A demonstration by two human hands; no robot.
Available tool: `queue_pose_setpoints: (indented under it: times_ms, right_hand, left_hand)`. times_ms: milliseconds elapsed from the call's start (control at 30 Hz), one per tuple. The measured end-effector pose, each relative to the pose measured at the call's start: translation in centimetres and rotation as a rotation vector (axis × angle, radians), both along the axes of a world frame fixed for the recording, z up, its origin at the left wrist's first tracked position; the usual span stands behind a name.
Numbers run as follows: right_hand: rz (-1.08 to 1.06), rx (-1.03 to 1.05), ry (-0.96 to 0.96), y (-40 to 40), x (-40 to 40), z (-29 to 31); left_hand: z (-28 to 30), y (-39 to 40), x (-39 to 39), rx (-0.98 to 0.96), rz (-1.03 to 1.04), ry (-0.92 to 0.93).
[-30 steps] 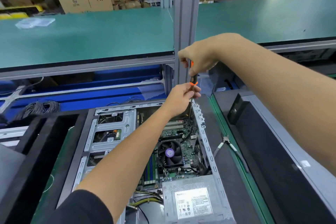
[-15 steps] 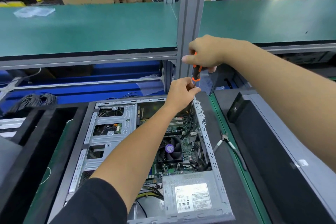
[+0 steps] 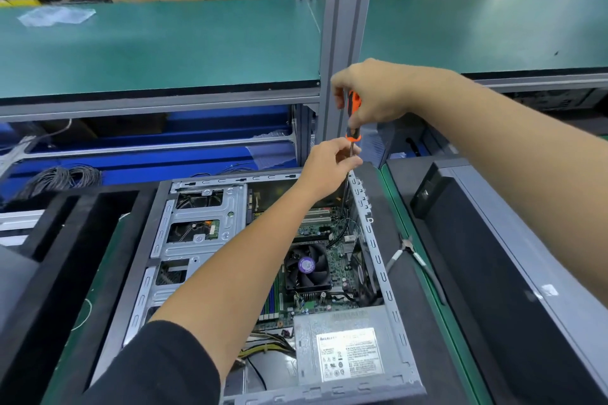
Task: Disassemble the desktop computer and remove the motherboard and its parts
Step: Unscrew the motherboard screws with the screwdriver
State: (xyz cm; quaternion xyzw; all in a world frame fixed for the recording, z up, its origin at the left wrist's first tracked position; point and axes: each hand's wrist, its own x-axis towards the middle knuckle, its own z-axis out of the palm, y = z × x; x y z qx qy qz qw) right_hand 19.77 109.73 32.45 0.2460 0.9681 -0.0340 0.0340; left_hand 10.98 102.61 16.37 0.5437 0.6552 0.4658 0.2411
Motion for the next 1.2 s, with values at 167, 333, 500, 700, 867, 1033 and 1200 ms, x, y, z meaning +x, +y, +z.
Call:
queue_pose_setpoints:
  times_ms: [167, 333, 500, 700, 867, 1033, 1200]
  right_hand:
    - [0.034, -0.195, 0.036, -0.1, 0.7, 0.2]
    - [-0.002, -0.07, 0.117, 0.1, 0.6, -0.5]
    - [-0.025, -0.06, 0.147, 0.3, 0.6, -0.8]
    - [-0.029, -0.053, 0.164, -0.3, 0.3, -1.0]
    - [-0.052, -0.091, 0.133, 0.1, 0.7, -0.6]
    - [-0.024, -0.184, 0.119, 0.0, 0.6, -0.4]
    - [-0.053, -0.14, 0.19, -0.1, 0.5, -1.0]
  left_hand:
    - [-0.1, -0.5, 0.1, -0.016, -0.013, -0.061]
    - [-0.4, -0.2, 0.6, 0.054, 0.057, 0.044]
    - [-0.5, 0.1, -0.1, 0.072, 0.118, 0.113]
    - [-0.7, 0.4, -0.1, 0.074, 0.175, 0.129]
    - [-0.6, 0.1, -0.3, 0.018, 0.004, -0.001]
    - [-0.6, -0.2, -0.2, 0.014, 0.007, -0.087]
    - [-0.6, 0.2, -0.7, -0.004, 0.054, 0.003]
